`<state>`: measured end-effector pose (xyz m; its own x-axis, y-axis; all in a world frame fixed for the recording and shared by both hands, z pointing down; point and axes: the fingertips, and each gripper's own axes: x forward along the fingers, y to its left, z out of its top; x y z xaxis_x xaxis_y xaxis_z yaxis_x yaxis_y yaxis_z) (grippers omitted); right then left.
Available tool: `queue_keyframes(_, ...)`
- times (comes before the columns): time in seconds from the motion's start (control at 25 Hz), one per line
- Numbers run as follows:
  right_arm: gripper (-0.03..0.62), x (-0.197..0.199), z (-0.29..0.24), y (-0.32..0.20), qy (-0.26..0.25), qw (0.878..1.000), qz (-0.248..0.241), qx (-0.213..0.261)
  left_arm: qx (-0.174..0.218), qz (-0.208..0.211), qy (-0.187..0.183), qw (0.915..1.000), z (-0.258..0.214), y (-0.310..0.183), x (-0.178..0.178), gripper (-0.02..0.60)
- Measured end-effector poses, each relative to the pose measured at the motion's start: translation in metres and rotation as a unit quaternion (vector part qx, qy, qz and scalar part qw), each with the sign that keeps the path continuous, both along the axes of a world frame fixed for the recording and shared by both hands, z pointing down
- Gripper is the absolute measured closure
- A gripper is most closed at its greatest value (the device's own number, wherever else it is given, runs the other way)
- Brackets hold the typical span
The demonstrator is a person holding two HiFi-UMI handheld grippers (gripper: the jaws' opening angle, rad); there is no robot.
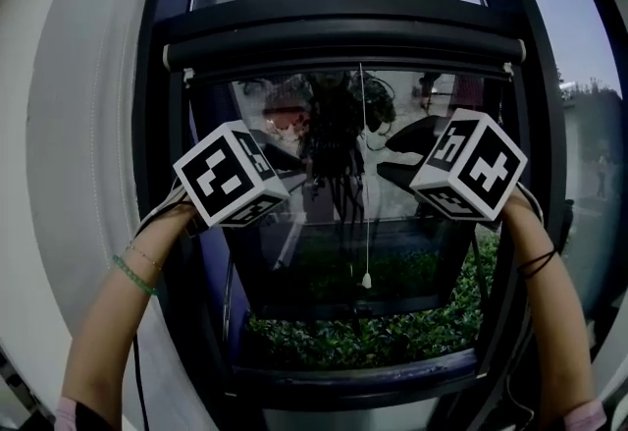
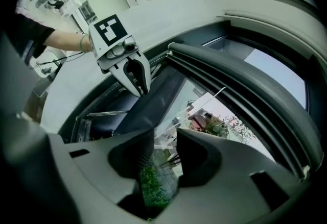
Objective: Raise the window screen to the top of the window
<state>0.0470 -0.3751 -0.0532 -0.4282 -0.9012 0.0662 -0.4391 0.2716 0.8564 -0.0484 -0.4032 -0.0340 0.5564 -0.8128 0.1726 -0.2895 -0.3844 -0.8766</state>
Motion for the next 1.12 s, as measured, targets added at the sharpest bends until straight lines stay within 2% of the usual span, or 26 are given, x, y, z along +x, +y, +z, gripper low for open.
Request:
queue_keyframes(0.28,0.454,-0.019,0.097,0.014,-0.024,0.998,-0.015,-0.06,-0.057,0.043,-0.004,0.9974,0.104,0.029,-0.011,0.529)
queue_keyframes(0.48,0.454,-0.028,0.167,0.04,-0.058,0.994,-0.041,-0.083,-0.077,0.09,0.028,0.9925,0.165,0.071,-0.007,0.529)
queue_keyframes(0.72,0.456,-0.035,0.239,0.093,-0.117,0.984,-0.092,-0.097,-0.128,0.098,0.072,0.9843,0.256,0.126,-0.003,0.529)
queue_keyframes(0.96,0.456,-0.023,0.292,0.162,-0.157,0.975,-0.105,-0.116,-0.18,0.117,0.169,0.9621,0.299,0.194,0.026,0.529)
queue_keyframes(1.12,0.456,-0.013,0.327,0.219,-0.18,0.968,-0.113,-0.132,-0.22,0.122,0.224,0.9415,0.332,0.256,0.052,0.529)
